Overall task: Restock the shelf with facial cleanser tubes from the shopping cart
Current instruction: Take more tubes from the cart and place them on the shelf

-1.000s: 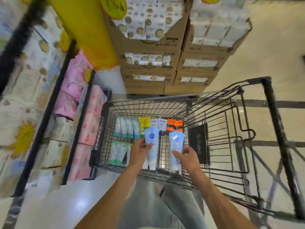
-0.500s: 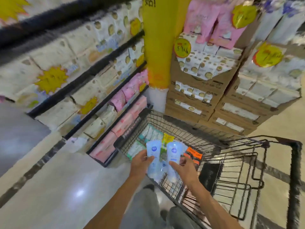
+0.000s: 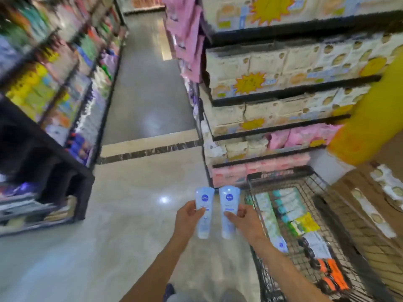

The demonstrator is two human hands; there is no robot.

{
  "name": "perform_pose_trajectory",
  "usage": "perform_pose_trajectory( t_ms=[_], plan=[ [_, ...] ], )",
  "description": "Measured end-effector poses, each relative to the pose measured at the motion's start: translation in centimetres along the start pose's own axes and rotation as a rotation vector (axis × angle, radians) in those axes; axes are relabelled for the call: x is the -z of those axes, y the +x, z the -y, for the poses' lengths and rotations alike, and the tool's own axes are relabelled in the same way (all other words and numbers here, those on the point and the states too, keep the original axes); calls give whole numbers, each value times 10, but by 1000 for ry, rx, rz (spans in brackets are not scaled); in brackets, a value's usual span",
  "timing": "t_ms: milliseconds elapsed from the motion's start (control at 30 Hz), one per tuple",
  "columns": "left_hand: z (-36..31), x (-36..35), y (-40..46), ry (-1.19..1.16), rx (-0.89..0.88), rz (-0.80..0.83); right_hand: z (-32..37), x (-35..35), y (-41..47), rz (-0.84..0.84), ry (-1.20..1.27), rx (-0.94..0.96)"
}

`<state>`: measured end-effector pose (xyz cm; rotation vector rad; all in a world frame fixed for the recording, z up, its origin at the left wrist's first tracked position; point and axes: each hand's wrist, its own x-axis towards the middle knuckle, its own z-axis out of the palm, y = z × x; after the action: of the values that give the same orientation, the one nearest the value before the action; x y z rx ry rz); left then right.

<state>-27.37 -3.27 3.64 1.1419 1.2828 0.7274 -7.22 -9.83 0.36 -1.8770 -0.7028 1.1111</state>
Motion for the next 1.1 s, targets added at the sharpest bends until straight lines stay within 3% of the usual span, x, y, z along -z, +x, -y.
perform_pose_trajectory(
  t_ms=[367, 800, 1100],
  plan=[
    [40, 239, -97, -130, -41, -453, 73, -234, -92, 384, -189, 220],
    [99, 513, -231, -270, -83, -831, 119, -521, -261, 791, -267, 347],
    [112, 666, -252, -333, -94, -1056, 158, -695, -309, 995, -302, 431]
  ],
)
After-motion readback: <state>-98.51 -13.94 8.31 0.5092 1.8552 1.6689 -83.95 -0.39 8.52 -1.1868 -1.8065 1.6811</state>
